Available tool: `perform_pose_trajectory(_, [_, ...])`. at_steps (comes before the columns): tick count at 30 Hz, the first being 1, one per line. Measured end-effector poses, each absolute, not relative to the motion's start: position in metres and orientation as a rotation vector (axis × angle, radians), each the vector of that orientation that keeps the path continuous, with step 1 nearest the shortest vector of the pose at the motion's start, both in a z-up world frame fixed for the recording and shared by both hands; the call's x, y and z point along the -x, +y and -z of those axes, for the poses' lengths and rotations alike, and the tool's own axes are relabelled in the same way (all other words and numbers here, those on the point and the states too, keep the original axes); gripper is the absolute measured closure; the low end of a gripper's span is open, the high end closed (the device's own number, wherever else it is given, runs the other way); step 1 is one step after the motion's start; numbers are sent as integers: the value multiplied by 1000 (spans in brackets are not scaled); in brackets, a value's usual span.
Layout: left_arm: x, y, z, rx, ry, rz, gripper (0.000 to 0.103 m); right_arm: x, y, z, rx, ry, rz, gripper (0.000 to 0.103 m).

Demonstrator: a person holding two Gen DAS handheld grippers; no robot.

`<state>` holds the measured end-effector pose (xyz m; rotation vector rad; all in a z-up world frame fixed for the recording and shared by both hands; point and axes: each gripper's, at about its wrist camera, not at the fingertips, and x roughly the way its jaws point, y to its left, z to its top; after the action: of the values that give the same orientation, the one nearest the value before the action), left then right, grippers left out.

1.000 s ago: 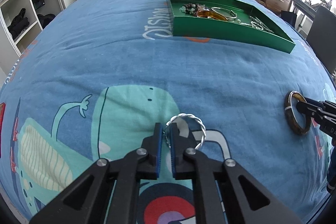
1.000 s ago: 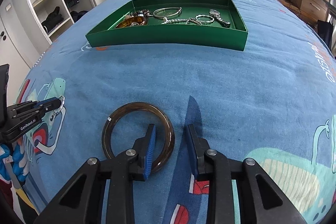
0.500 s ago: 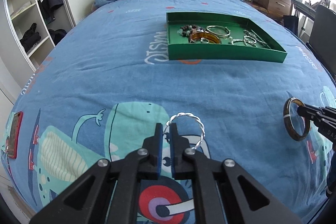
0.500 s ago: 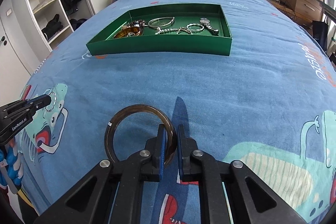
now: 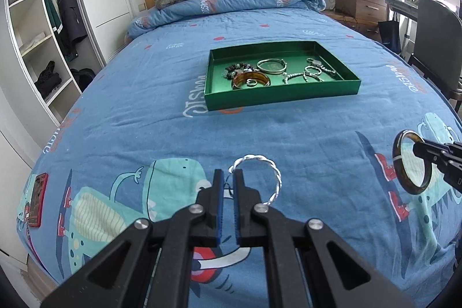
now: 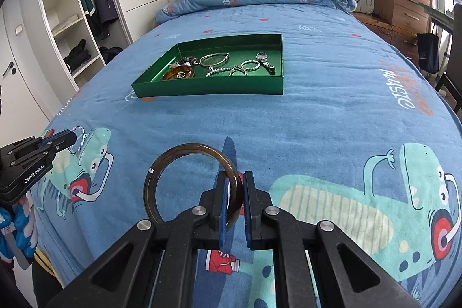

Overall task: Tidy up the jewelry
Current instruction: 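Carry and drop the twisted ring into the green tray while the right tool releases the brown bangle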

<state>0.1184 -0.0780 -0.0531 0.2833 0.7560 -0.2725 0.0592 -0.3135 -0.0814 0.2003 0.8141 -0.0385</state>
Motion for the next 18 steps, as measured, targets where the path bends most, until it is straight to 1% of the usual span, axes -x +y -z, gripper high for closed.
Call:
perform_pose_trajectory(10, [-96, -109, 27, -291, 683, 329, 98, -23, -335, 48, -211, 732, 80, 93])
perform_pose_trajectory(18, [-109, -121, 3, -274, 639, 355, 98, -23, -353, 11, -210, 651, 114, 93])
